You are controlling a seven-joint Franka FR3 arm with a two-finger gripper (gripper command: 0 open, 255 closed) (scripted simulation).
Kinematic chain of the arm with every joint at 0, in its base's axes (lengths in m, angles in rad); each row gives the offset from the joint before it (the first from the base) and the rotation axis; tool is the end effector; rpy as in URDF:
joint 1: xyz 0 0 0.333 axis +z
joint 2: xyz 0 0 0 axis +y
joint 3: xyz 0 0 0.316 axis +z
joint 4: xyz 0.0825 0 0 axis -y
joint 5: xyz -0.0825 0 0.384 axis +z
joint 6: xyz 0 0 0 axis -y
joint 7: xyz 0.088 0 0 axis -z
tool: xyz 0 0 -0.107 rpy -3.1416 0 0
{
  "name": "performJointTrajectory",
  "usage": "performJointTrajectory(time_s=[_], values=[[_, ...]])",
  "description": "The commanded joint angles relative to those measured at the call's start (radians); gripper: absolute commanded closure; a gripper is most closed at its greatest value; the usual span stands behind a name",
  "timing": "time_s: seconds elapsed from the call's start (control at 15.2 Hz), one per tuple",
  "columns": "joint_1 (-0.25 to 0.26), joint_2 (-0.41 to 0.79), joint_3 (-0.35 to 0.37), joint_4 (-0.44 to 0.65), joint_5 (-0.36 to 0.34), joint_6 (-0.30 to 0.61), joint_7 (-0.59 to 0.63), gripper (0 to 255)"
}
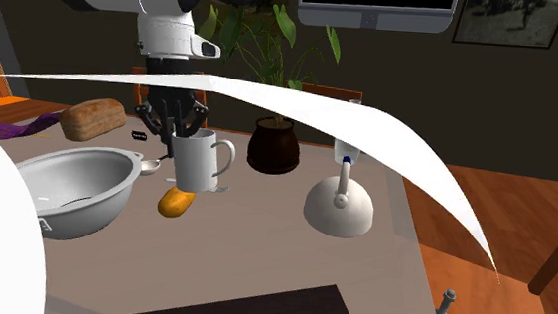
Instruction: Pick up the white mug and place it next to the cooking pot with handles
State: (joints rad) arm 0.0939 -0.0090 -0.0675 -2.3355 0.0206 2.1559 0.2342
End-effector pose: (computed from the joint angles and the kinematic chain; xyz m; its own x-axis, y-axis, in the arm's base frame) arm 0.4841 0.0136 0.3260 0.9613 -0.2177 -0.1689 -0.2167 -0.9759 0.0243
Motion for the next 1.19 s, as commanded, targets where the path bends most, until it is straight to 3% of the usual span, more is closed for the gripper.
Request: performJointTrajectory(time_s=[0.0, 0.33, 1.12], values=[[0.022, -0.044, 0.023, -0.054, 0.007, 0.012, 0.042, 255], [0.070, -0.130, 0.075, -0.154, 0.032, 0.028, 0.125, 255], [0.072, 0.003, 0.076, -0.199, 0.039, 0.207, 0.115, 255]])
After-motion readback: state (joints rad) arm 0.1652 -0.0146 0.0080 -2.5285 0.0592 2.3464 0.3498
